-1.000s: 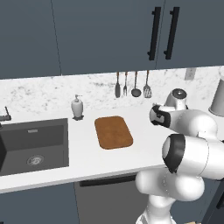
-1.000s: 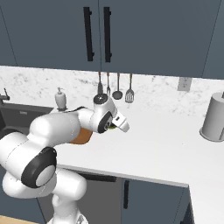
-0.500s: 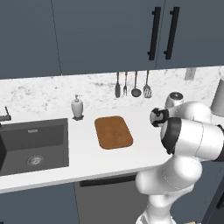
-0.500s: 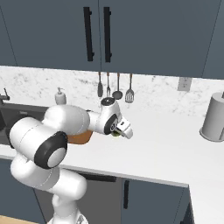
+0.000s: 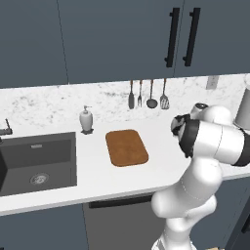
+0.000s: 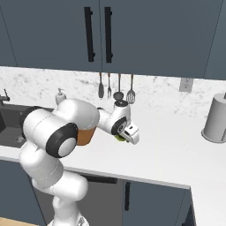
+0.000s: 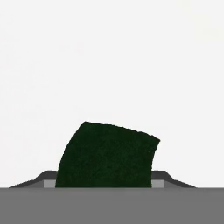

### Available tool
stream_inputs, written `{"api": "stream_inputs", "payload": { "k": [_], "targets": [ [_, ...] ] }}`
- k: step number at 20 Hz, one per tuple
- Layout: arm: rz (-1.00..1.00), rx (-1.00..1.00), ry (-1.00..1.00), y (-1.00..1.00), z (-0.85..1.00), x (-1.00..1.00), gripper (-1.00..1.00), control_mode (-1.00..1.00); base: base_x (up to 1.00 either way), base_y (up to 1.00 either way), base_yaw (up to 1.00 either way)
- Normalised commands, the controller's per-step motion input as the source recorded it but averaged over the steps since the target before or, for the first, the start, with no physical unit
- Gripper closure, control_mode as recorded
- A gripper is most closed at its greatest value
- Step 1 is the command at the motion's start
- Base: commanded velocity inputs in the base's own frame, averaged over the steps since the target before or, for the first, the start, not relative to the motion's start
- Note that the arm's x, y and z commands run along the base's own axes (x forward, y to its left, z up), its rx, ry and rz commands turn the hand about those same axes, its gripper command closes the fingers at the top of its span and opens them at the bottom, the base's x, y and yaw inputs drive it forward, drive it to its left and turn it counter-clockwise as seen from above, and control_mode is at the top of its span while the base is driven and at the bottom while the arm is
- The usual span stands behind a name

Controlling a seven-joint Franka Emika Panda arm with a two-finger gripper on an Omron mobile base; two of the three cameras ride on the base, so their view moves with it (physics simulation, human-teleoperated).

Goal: Pick up the sponge from the counter and clean the cutting board by briefly scrubbing or pressing down on the cutting board. Once finished, release the sponge.

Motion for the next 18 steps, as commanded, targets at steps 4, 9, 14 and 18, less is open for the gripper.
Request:
{"api": "stream_inputs", "payload": {
  "k": [4,9,14,18],
  "targets": [
    [0.00,0.03,0.00,0.00,-0.47,0.05,1.00,-1.00,0.00,0.00,0.00],
    [0.00,0.01,0.00,0.00,-0.28,0.01,1.00,-1.00,0.00,0.00,0.00],
    [0.00,0.00,0.02,0.00,-0.43,0.11,1.00,-1.00,0.00,0.00,0.00],
    [0.00,0.00,0.02,0.00,-0.46,0.15,1.00,-1.00,0.00,0.00,0.00]
  ]
}}
